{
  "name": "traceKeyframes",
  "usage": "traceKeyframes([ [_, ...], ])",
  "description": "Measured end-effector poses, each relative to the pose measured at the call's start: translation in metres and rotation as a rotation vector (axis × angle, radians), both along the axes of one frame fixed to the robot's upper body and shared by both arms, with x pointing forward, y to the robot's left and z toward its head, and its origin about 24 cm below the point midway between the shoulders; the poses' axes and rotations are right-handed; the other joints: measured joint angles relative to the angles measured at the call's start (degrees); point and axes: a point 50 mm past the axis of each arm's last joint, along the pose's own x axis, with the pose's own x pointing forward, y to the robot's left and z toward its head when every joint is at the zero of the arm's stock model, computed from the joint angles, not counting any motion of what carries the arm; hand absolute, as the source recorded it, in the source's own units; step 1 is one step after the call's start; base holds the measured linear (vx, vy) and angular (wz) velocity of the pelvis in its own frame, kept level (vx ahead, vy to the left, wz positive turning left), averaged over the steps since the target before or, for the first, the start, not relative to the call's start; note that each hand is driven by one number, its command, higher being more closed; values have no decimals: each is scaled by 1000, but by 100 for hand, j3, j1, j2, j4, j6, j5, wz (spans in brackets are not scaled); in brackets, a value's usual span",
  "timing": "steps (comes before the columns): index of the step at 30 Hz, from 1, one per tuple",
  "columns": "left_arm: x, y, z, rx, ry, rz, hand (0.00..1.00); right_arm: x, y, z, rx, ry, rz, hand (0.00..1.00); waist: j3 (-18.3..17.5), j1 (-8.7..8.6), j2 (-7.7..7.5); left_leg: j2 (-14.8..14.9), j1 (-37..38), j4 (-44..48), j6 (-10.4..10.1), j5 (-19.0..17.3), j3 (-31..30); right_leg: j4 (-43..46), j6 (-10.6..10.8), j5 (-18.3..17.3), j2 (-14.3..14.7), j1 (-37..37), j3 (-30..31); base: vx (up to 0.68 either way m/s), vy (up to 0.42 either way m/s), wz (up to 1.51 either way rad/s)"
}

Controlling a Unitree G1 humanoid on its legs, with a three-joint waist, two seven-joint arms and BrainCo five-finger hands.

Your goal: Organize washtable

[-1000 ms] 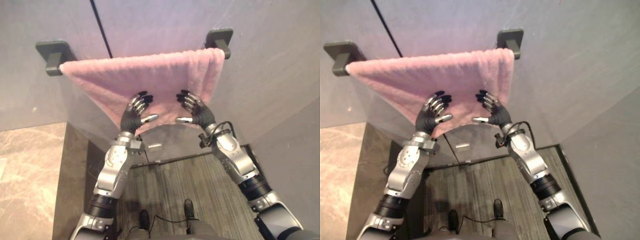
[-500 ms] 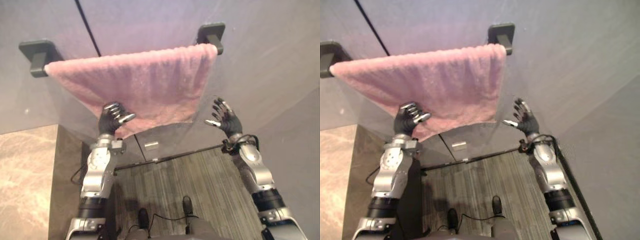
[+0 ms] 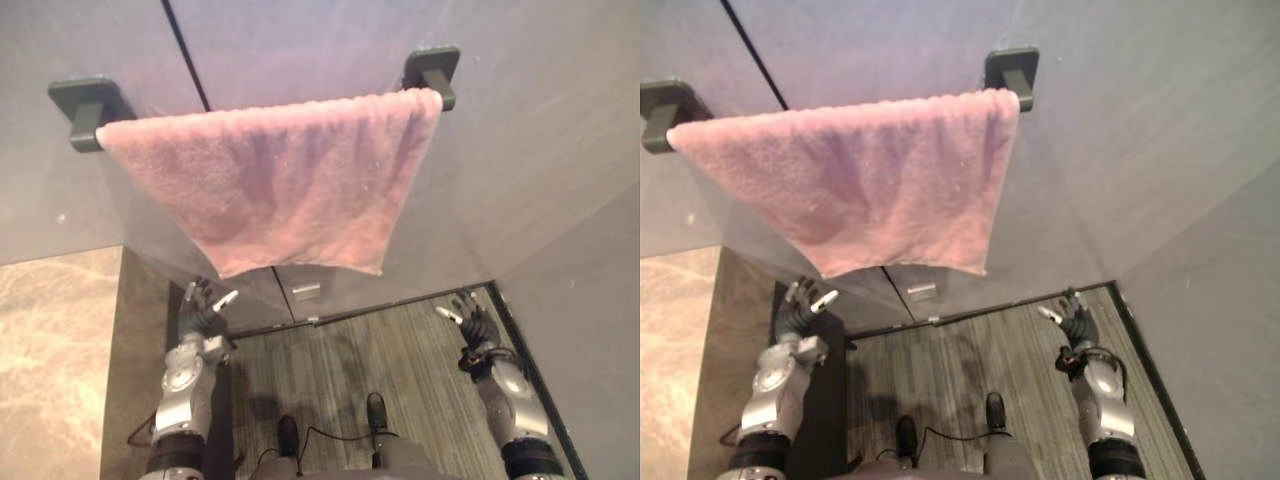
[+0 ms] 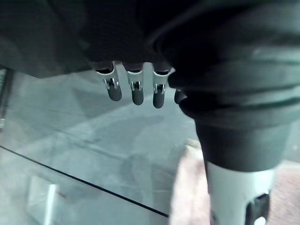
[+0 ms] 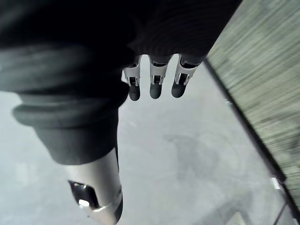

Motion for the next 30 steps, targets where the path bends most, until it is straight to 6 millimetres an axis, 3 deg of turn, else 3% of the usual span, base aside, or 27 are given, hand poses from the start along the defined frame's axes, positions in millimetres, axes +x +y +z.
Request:
traceKeyframes([
  [4, -24, -8, -46, 0, 232, -44, 0, -50, 10, -58, 37, 293, -4, 0, -51, 1, 18, 7, 98, 0, -4, -5, -52, -84, 6, -7, 1, 160, -55, 36, 19, 6],
  [6, -46, -16, -75, -15, 392, -64, 0, -81, 19, -86, 43, 469, 30, 0, -71, -4, 21, 3, 130, 0, -4, -5, -50, -83, 7, -8, -3, 192, -51, 17, 11, 0],
  [7, -49, -17, -78, -15, 413, -67, 0, -85, 20, -88, 39, 489, 35, 0, -71, -5, 21, 4, 140, 0, -4, -5, -49, -83, 7, -9, -3, 202, -50, 0, 0, 0],
  [9, -76, -30, -104, -51, 582, -78, 0, -123, 25, -110, 29, 684, 66, 0, -100, -2, 19, 5, 265, -1, -7, -19, -35, -79, 25, -47, -2, 322, -29, 13, 9, -2],
  [12, -116, -44, -127, -109, 758, -68, 0, -155, 19, -120, 17, 832, 1, 0, -257, 7, 7, 2, 346, -4, -13, -41, 40, -73, 24, -77, -4, 369, 24, 17, 16, -11],
  [14, -131, -48, -133, -136, 811, -46, 0, -167, 18, -123, 29, 872, -51, 0, -312, 9, 11, 8, 431, -11, -36, -59, 61, -74, -9, -105, 1, 444, 35, 13, 6, -7],
  [22, -148, -52, -138, -104, 879, -72, 0, -185, 17, -125, 54, 917, -152, 0, -601, 19, 102, 2, 587, -42, -11, -108, 202, -79, -1, -138, 3, 543, 141, -7, 5, -7],
  [28, -149, -52, -138, -74, 890, -89, 0, -181, 16, -124, 34, 912, -123, 0, -672, 13, 87, 15, 581, -37, -22, -102, 24, 37, -111, -190, 7, 574, -2, 13, 1, 11],
  [30, -153, -50, -138, -66, 900, -84, 0, -168, 7, -121, -25, 892, -74, 0, -654, 37, 128, 17, 577, 0, -35, -91, -1, 85, -127, -214, 10, 597, -11, 18, 6, 9],
])
